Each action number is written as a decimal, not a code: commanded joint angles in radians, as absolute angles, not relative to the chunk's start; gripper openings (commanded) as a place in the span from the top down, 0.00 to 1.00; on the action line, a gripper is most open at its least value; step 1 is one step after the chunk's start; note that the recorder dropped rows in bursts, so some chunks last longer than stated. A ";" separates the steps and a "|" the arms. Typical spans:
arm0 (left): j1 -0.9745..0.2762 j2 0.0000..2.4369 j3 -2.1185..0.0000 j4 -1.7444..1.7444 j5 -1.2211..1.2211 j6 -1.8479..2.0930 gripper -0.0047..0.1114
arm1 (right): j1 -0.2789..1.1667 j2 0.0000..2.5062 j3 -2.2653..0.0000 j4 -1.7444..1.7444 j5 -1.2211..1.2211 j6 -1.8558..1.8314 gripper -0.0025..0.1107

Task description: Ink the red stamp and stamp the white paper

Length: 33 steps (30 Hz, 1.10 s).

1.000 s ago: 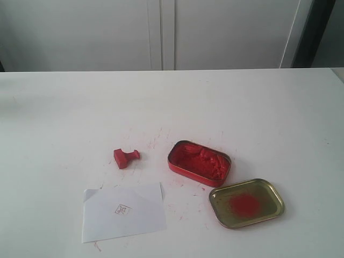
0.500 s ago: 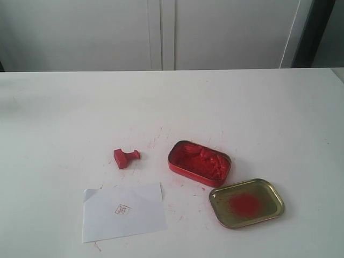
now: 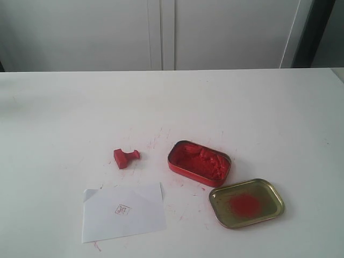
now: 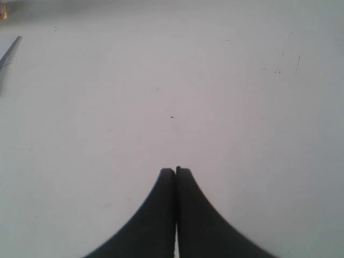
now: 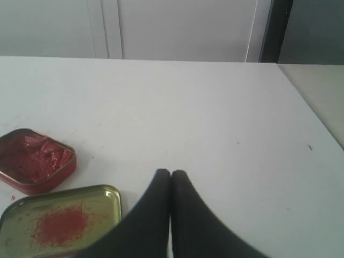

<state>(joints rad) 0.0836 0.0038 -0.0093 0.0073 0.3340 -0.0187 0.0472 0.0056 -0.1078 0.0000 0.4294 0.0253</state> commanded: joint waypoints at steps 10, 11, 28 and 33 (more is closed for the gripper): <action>0.088 0.000 0.000 0.008 0.340 -0.020 0.96 | 0.051 0.000 0.000 0.000 0.348 0.026 0.98; 0.088 0.000 0.000 0.008 0.340 -0.020 0.96 | 0.051 0.000 0.000 0.000 0.348 0.026 0.98; 0.088 0.000 0.000 0.008 0.340 -0.020 0.96 | 0.051 0.000 0.000 0.000 0.348 0.028 0.98; 0.088 0.000 0.000 0.008 0.340 -0.020 0.96 | 0.051 0.000 0.000 0.000 0.348 0.028 0.98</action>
